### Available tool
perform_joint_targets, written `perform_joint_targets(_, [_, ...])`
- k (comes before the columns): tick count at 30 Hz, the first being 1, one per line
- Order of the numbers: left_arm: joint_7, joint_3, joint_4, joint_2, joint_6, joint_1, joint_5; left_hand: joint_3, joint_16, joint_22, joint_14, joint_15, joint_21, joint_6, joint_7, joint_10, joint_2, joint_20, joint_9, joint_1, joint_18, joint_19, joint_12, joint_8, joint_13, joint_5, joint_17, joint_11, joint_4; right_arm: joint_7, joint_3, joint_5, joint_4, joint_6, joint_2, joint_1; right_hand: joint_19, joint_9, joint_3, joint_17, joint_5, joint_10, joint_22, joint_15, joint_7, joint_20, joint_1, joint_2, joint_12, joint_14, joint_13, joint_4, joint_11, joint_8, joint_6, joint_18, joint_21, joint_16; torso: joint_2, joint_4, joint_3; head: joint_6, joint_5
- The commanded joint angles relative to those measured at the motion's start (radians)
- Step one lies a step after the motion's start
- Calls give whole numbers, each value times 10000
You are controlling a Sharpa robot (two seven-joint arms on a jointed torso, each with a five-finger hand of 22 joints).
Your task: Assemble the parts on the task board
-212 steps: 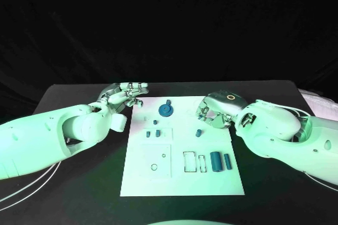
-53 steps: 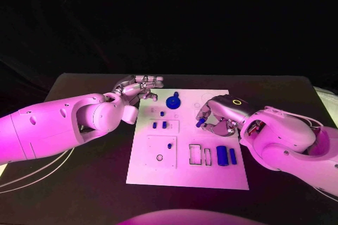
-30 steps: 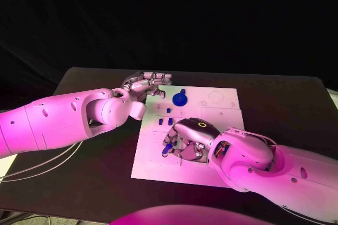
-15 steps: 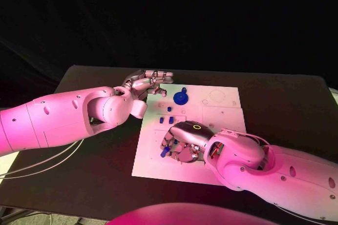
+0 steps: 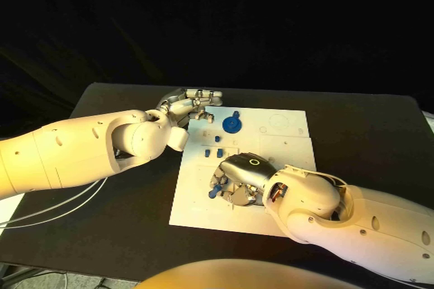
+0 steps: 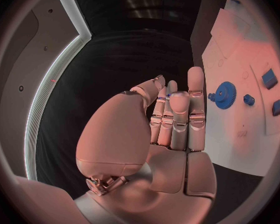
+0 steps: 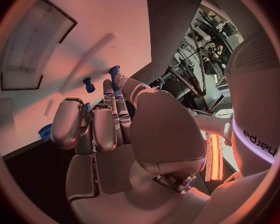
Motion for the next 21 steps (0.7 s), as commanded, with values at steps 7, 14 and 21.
perform_joint_targets(7, [-9,7,3,14,197,2,33,-49,-47,-9,-88,9,-43,-73,5,-80,38,30,-2,-52,192,-73,59,59,7,-35,-8,-11,-21,-404,1,-556,104,194,-61,-7,-3,21,46,14,70,58,16,6,5,-46,22,47,-4,444,15,-9,-8,34,75,35,-8,21,-2,-1,-5,-38,9])
perform_joint_targets(14, [-14,7,1,23,193,2,33,-49,-47,-9,-88,9,-43,-73,5,-80,38,30,-2,-52,192,-73,59,59,7,-35,-8,-11,-21,-477,3,-565,75,901,24,2,-10,30,36,11,59,73,0,8,-2,-40,-26,43,-15,445,20,-1,-9,39,92,39,-18,22,-4,2,-14,-69,-4])
perform_joint_targets(21, [-18,7,4,32,185,2,33,-49,-47,-9,-88,9,-43,-73,5,-80,38,30,-2,-52,192,-73,59,59,7,-35,-8,-11,-21,-487,2,-663,-29,1288,258,6,-31,31,-5,-45,10,23,-39,20,2,-20,-151,-15,-95,430,12,10,4,-4,42,45,-46,-14,-9,1,-18,-93,-4])
